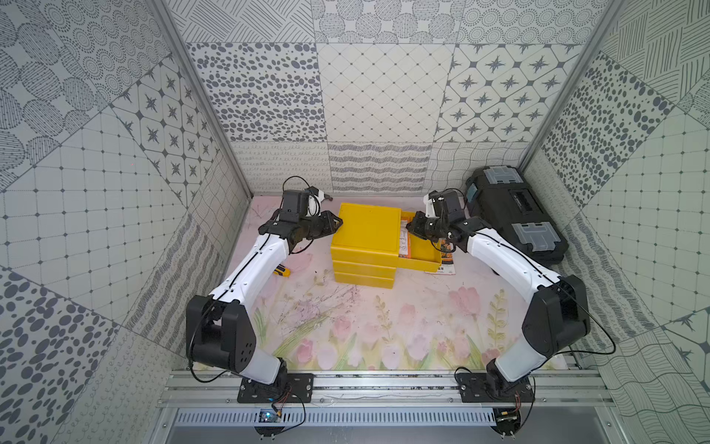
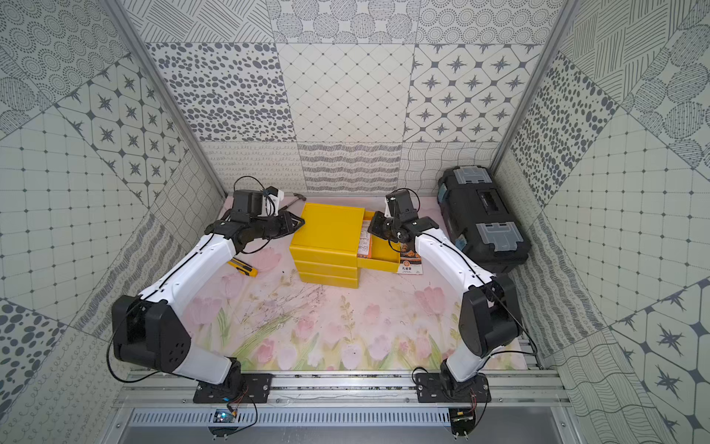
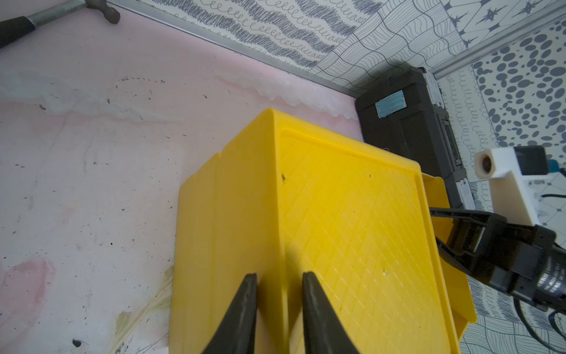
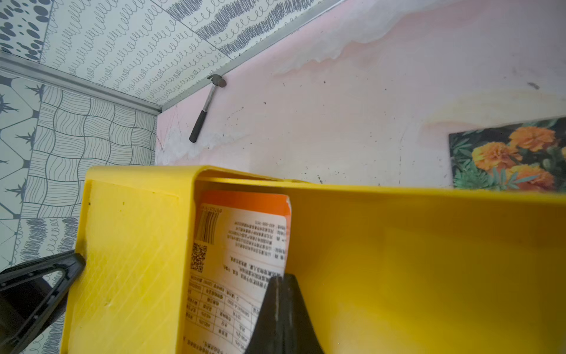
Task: Take the seed bags out of the drawer
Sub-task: Pick up the seed packet from the drawer, then place the seed packet at the center of the board.
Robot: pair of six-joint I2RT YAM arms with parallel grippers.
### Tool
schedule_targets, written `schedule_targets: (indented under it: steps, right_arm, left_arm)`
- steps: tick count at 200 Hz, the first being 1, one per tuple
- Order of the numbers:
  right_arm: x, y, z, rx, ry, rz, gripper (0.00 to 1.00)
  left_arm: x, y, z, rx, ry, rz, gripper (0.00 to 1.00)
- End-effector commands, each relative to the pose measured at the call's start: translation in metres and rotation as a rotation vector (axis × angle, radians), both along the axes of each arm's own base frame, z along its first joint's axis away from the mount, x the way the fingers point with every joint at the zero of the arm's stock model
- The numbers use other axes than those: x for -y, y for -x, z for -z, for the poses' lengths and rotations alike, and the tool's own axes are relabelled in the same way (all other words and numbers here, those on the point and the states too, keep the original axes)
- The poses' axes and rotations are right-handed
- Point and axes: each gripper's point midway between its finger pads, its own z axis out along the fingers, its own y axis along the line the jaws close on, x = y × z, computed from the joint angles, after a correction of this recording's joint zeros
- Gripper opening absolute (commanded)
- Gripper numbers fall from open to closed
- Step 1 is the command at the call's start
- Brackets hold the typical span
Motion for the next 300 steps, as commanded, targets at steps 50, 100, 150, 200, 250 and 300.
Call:
schedule_targets:
  steps: [50,100,150,200,250,300]
  right_arm:
    - [0.010,0.000,-0.050,0.123,0.084,-0.030,0.00]
    - [0.036,0.000,-0.077,0.180,0.155,-0.004,0.00]
    - [0.071,0.002,-0.097,0.200,0.107,0.024,0.00]
    - [0.119,0.009,-0.129,0.246,0.010,0.071,0.00]
    - [0.183,0.021,-0.153,0.312,0.021,0.214,0.00]
    - [0.224,0.020,-0.115,0.247,0.177,0.327,0.00]
  left_arm:
    - [-0.006,0.039,0.054,-0.260,-0.065,0.010,0.27]
    - [-0.007,0.039,0.054,-0.261,-0.066,0.009,0.27]
    - [-0.007,0.039,0.054,-0.261,-0.067,0.010,0.27]
    - [-0.007,0.039,0.055,-0.265,-0.069,0.012,0.26]
    - [-0.007,0.040,0.054,-0.264,-0.071,0.011,0.26]
    - [-0.006,0.040,0.053,-0.263,-0.065,0.014,0.26]
